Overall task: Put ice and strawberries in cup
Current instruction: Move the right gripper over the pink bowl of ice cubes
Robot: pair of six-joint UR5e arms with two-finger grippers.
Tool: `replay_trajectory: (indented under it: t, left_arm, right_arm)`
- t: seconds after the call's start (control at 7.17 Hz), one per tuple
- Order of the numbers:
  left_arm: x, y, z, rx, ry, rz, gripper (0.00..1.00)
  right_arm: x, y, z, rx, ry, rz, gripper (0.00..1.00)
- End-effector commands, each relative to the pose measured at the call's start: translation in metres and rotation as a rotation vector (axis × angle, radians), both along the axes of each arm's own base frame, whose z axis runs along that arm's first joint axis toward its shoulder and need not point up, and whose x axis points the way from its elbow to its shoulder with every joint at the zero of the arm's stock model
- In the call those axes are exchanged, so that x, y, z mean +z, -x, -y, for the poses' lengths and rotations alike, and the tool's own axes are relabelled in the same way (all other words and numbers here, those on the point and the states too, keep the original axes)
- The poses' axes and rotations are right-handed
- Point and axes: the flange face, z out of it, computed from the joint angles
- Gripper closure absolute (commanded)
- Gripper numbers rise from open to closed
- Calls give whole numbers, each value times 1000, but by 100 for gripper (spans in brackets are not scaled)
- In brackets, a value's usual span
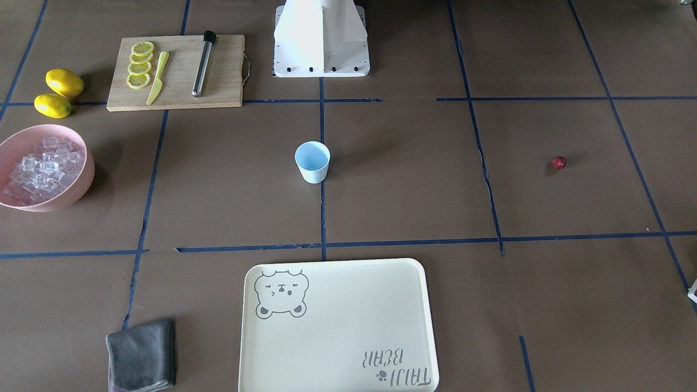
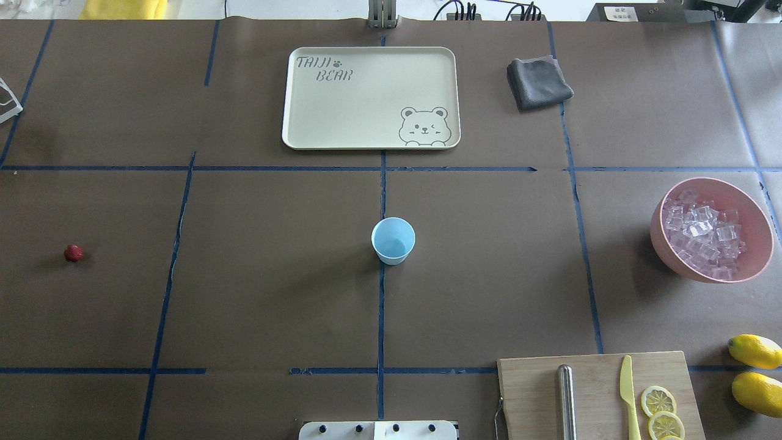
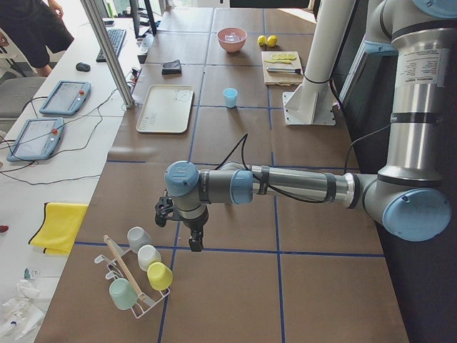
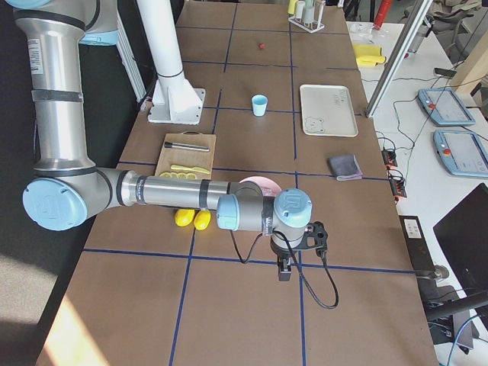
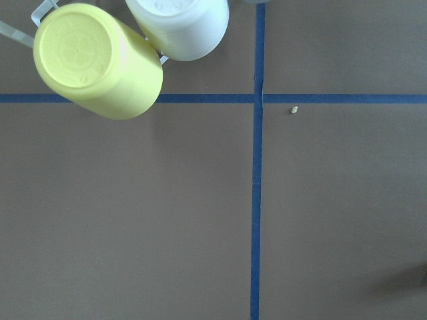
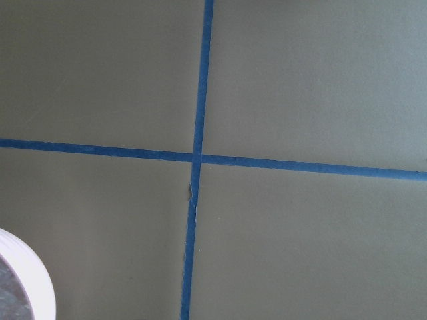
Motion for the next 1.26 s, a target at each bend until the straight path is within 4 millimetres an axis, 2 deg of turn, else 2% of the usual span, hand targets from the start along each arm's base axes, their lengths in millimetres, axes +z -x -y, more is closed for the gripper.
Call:
replay_trajectory:
  t: [0.0,0.14,0.28,0.56,0.7,0.84,1.12]
  left_arm:
    - [-41,-28,29,25,-50,-12,0]
    - [-40,-51,30,68,-52,-10,0]
    - [-37,-56,29,80,-52,-6,0]
    - [-38,-56,27,79,-51,-12,0]
    - [-38,-56,27,79,-53,-13,0]
    - [-38,-56,27,79,-53,-13,0]
    - [-36,-56,25,85,-52,-15,0]
  right_arm:
    - [-90,58,11,-87,-149,15,0]
    - [-86,92,5,-110,-105,27,0]
    - [-95,112,-4,-111,-103,36,0]
    - [-95,141,-23,-140,-206,26,0]
    - [-95,168,-42,-170,-235,-23,0]
    - [-97,184,-47,-197,-245,-40,2]
    - [-94,196,-57,-232,-227,-33,4]
